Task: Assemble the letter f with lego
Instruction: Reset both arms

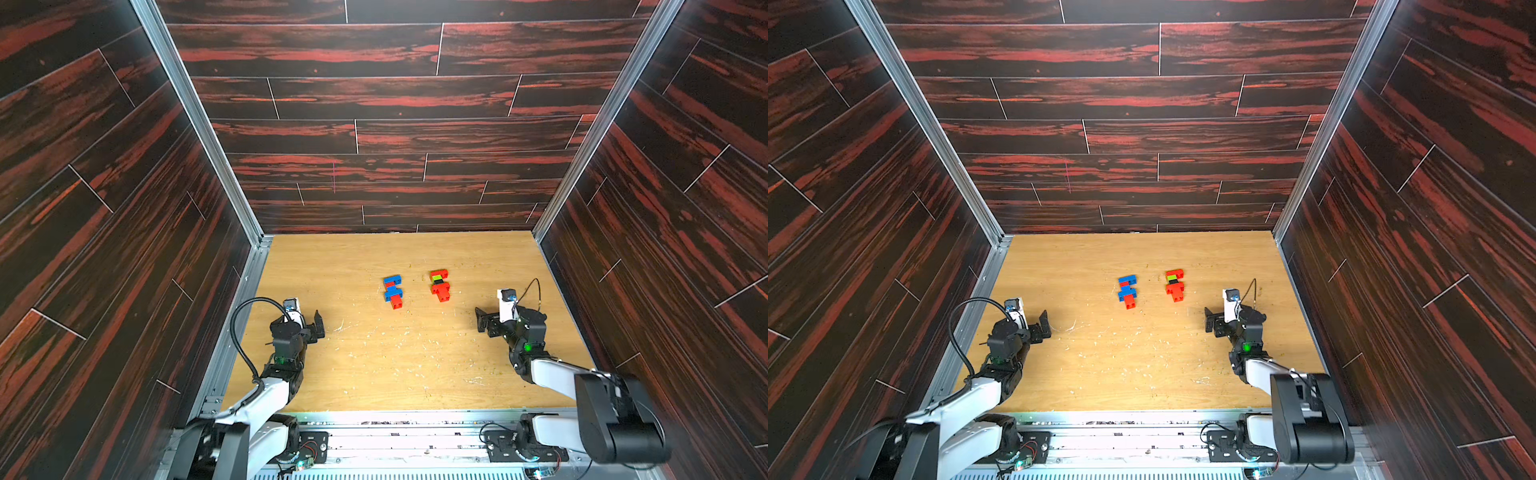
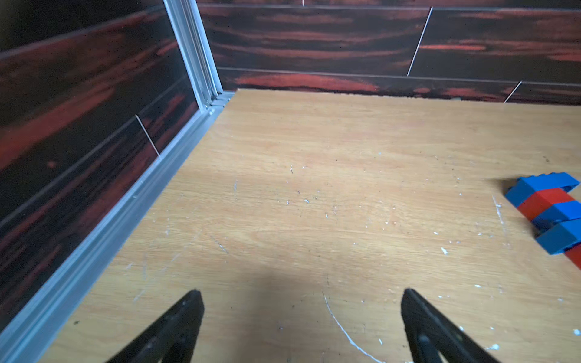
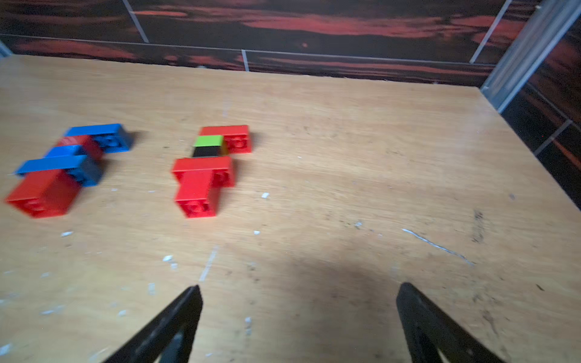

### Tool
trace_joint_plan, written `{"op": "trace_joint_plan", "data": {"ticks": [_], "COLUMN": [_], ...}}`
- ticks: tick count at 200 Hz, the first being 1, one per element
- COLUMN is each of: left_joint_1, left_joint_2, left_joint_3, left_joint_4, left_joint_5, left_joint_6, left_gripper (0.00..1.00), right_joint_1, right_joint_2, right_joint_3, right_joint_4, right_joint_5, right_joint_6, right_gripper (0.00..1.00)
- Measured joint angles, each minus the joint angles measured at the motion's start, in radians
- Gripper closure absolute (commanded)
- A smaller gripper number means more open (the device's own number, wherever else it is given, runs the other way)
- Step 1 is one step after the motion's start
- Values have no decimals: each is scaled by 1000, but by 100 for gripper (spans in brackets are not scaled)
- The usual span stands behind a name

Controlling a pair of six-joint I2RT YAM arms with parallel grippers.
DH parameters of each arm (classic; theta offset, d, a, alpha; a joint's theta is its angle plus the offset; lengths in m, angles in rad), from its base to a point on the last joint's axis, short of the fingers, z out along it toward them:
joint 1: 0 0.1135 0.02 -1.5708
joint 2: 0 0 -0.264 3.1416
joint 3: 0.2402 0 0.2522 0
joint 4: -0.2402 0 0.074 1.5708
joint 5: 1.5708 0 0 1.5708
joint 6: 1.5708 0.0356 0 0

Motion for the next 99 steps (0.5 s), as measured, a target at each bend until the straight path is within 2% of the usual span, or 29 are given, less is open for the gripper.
{"op": "trace_joint_plan", "data": {"ticks": [38, 64, 99], "left_joint_1": [48, 99, 142], "left_joint_2": [126, 162, 163], "left_joint_3": [51, 117, 125], "left_joint_4": [56, 58, 60], "left_joint_5": [66, 136, 201], "left_joint_6": [-17, -38, -64], "left_gripper": [0, 0, 0], "right_joint_1": [-84, -104, -109], "right_joint_2": [108, 172, 185], "right_joint_3": [-58, -56, -37], "right_joint_4": [267, 339, 364], "right_joint_5": [-55, -68, -69], "right_joint_6": [16, 33, 50], "right_gripper": [2, 2, 2]}}
